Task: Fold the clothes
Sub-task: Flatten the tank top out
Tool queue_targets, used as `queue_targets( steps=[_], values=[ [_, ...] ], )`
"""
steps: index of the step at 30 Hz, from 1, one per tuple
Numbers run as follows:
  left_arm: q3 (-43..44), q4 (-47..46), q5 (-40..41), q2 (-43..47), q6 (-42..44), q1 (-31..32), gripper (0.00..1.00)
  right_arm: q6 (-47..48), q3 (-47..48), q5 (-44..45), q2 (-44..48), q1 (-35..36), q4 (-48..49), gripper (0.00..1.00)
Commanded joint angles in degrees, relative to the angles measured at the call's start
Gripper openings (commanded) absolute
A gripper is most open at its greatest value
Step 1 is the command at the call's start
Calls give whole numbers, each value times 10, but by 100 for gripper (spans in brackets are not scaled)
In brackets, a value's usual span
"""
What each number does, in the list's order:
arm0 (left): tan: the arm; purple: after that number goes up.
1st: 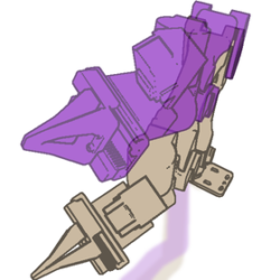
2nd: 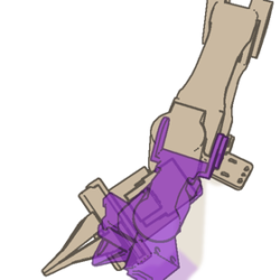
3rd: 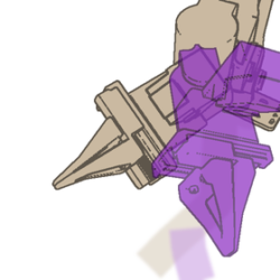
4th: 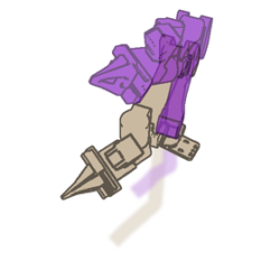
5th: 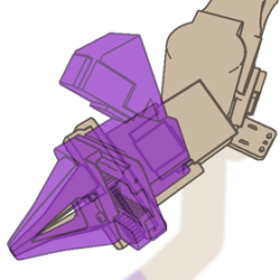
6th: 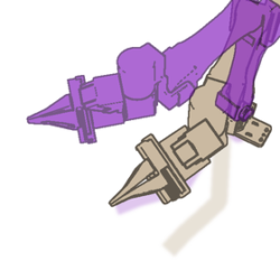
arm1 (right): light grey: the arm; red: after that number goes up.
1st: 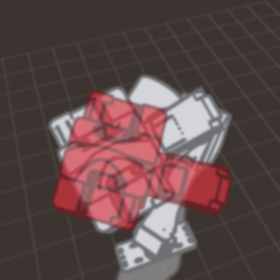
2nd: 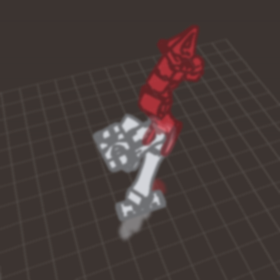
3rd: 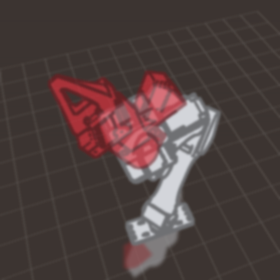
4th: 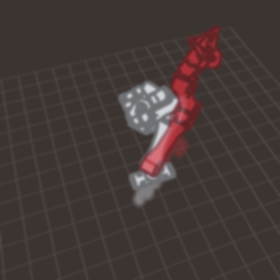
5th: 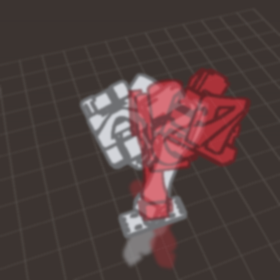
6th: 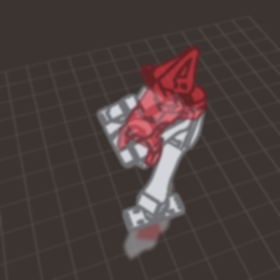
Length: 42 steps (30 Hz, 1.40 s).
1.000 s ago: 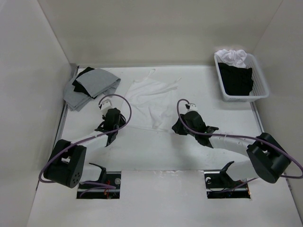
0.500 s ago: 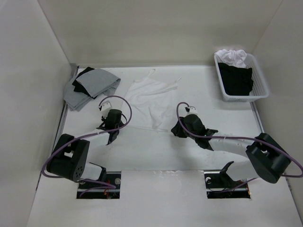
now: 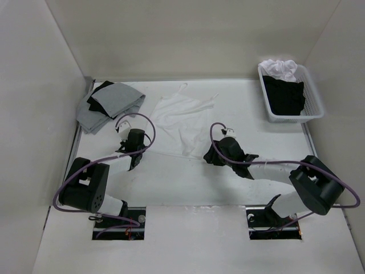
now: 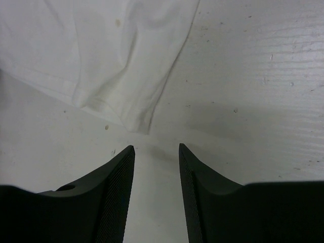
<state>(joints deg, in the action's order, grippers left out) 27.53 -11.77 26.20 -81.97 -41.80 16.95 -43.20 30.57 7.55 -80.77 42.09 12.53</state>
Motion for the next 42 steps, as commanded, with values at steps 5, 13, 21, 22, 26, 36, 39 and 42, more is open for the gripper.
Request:
queue_targets(
  steps=[5,13,21,22,26,36,39,42],
  values=[
    [-5,-17,-40,-8,-14,-11,6,-23,29,-8,-23,6,74,46],
    [-8,-29,-49,-8,-14,-8,5,-57,47,-51,-86,-10,110,39],
    [-20,-38,-54,8,-16,-11,4,-73,42,-44,-100,-14,117,9],
    [-24,-40,-54,15,-18,-11,3,-73,37,-37,-91,-13,115,7],
    [-43,-37,-65,101,-39,-3,1,-65,19,-13,-19,-13,85,2],
    [87,135,-62,457,-67,49,0,34,105,89,310,11,-195,0],
    [157,139,-57,493,-67,72,0,65,181,119,366,27,-270,0],
    [222,121,-45,501,-58,108,0,95,274,148,395,63,-319,0]
  ],
)
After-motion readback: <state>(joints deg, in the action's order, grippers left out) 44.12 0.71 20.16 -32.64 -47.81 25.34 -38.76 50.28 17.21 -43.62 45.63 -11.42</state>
